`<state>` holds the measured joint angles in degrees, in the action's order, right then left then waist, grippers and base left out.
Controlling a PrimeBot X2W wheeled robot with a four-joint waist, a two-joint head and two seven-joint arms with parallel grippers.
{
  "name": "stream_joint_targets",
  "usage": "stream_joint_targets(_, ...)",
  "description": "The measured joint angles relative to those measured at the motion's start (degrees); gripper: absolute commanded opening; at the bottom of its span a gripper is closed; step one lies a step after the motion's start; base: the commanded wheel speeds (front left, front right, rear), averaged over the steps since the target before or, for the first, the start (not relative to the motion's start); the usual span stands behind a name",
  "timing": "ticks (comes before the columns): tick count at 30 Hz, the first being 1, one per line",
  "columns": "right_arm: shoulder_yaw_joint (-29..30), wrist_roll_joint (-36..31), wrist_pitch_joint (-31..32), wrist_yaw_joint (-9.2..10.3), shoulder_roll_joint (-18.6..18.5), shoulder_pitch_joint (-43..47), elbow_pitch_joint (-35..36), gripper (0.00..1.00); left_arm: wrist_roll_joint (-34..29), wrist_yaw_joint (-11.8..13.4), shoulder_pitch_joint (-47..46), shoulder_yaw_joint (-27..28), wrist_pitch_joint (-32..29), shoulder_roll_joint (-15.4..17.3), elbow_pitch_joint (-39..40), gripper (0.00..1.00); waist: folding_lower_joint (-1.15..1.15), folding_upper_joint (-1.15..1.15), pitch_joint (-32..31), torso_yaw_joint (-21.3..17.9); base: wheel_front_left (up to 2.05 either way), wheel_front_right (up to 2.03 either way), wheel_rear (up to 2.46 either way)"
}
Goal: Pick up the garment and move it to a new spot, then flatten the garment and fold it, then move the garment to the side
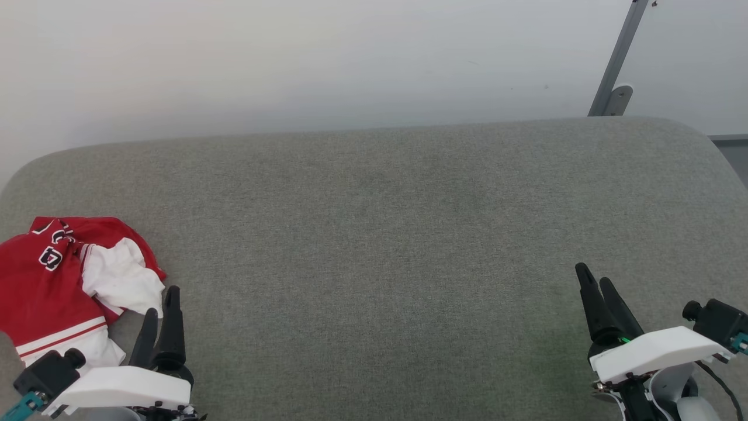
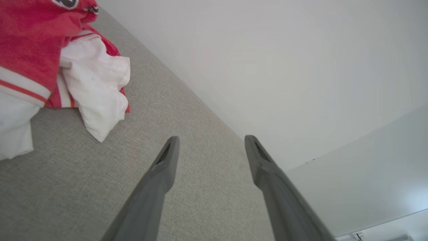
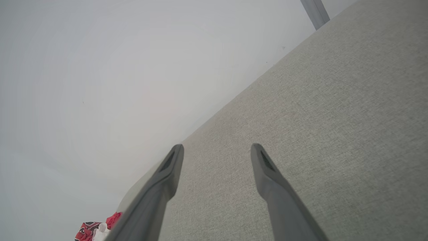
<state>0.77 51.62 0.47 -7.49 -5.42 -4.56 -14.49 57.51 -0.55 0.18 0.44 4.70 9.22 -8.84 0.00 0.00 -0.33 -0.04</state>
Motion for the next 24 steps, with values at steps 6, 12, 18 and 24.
stream_joint_targets(6, -0.2, -3.7, -0.5, 0.00, -0.2, 0.0, 0.7, 1.00, -3.7, 0.0, 0.1, -0.1, 1.1, 0.2, 0.5, 1.00, 0.00, 0.00, -0.1, 0.0, 0.00, 0.00, 0.00)
stream_joint_targets(12, -0.5, -7.1, -0.9, 0.00, -0.2, -0.1, 1.1, 1.00, -7.3, -0.2, 0.4, -0.1, 2.0, 0.4, 1.3, 1.00, 0.00, 0.00, -0.1, 0.0, 0.00, 0.00, 0.00)
stream_joint_targets(18, -0.7, -10.2, -1.3, 0.00, -0.3, -0.2, 1.5, 1.00, -10.8, -0.3, 1.0, -0.3, 3.0, 0.7, 1.9, 1.00, 0.00, 0.00, -0.1, 0.0, 0.00, 0.00, 0.00)
stream_joint_targets(24, -1.0, -13.1, -1.7, 0.00, -0.5, -0.2, 1.8, 1.00, -13.6, -0.3, 1.3, -0.5, 3.9, 0.9, 2.4, 1.00, 0.00, 0.00, -0.1, 0.1, 0.00, 0.00, 0.00)
